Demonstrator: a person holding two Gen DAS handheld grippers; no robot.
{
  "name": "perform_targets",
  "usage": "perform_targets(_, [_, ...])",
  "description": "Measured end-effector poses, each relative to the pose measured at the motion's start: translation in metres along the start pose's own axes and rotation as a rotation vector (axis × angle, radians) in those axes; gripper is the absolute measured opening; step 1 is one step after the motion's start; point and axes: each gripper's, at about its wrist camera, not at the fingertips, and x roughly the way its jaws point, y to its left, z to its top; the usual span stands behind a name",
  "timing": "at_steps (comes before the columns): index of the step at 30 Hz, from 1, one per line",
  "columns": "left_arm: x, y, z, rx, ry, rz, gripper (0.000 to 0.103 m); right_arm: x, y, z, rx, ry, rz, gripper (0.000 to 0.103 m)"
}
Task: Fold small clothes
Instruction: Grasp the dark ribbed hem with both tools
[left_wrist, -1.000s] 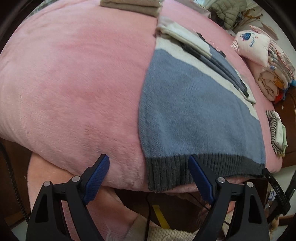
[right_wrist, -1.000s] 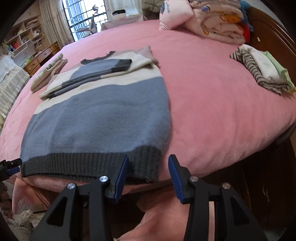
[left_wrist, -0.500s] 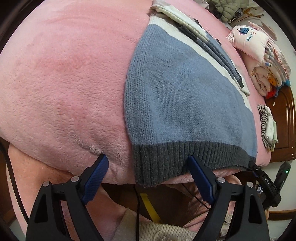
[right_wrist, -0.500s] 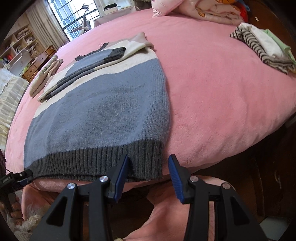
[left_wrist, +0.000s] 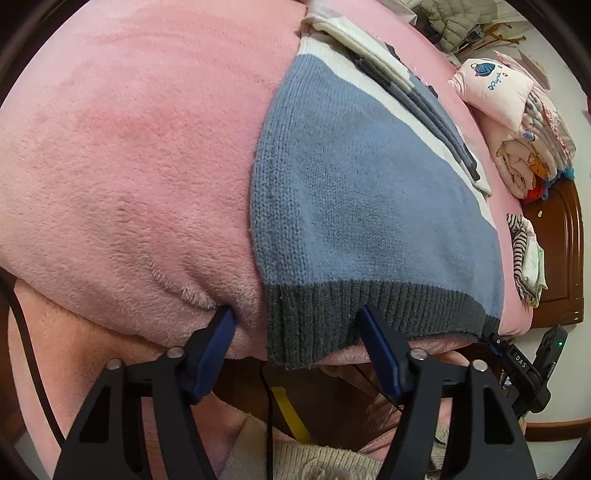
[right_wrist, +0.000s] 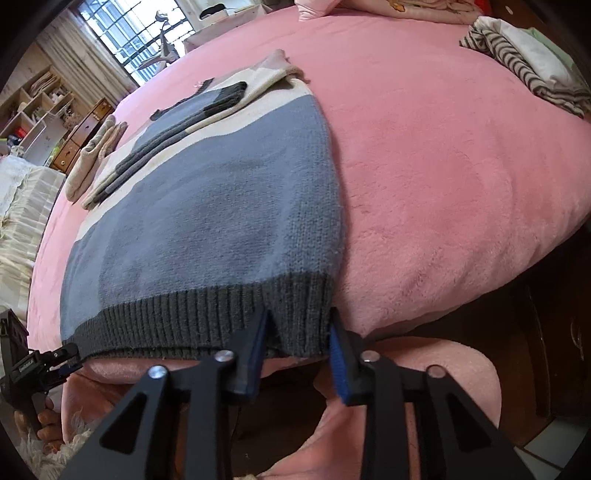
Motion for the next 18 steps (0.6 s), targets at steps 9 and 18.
perform_targets(9, [-0.018,-0.016,-0.001,0.071,-0.043,-0.015,0.054,-0.007,0.007,0.0,-0.033,-0.016,-0.013,0.017])
perform_targets(18, [0.0,-0.013,0.004,0.044,0.018,-0.054,0.042,-0.008,0.005,0.0,-0.019,-0.017,0.004,0.015])
